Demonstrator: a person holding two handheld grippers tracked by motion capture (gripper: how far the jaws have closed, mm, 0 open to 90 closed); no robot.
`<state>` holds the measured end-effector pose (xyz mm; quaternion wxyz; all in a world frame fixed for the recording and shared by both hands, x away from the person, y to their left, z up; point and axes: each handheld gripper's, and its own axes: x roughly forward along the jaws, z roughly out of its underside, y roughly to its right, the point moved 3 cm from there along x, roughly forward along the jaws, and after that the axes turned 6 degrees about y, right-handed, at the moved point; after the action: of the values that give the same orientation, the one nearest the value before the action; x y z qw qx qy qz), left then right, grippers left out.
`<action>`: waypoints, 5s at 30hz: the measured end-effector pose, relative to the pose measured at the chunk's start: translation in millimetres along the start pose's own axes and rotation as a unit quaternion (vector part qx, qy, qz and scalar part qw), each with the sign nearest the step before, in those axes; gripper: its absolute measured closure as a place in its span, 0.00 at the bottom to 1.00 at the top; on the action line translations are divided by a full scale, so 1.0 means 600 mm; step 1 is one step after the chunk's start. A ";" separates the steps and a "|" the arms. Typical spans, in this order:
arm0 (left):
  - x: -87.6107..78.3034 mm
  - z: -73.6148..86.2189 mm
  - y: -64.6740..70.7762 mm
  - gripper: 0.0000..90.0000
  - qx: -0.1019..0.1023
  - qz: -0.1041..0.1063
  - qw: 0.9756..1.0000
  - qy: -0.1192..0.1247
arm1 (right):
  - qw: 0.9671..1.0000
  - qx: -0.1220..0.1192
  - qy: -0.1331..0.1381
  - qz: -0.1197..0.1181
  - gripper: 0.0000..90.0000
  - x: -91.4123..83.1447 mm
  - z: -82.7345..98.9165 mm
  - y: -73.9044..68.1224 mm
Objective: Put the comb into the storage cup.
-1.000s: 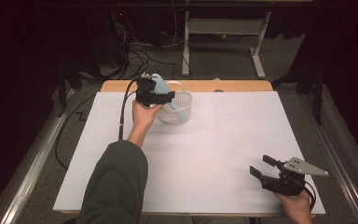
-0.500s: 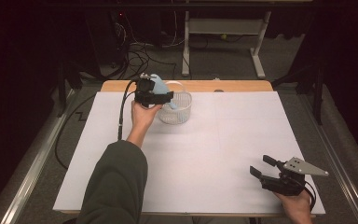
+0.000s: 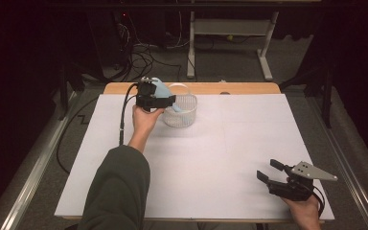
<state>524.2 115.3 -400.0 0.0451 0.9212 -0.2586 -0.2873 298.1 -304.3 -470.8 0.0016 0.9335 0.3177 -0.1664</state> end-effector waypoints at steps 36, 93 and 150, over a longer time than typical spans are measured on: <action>-0.017 0.020 -0.003 0.12 0.016 0.000 1.000 -0.010 | 1.000 -0.002 0.001 -0.001 0.31 0.000 -0.001 -0.001; -0.085 0.034 -0.018 0.13 0.027 -0.001 0.999 0.019 | 1.000 -0.004 0.003 0.001 0.31 -0.001 -0.002 -0.002; -0.138 0.058 -0.014 0.13 0.039 0.016 0.998 0.042 | 1.000 -0.005 0.004 0.002 0.31 -0.001 -0.002 -0.003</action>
<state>450.5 166.5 -388.9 0.0245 0.9294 -0.2818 -0.2372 297.1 -302.8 -469.2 0.0059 0.9348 0.3166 -0.1612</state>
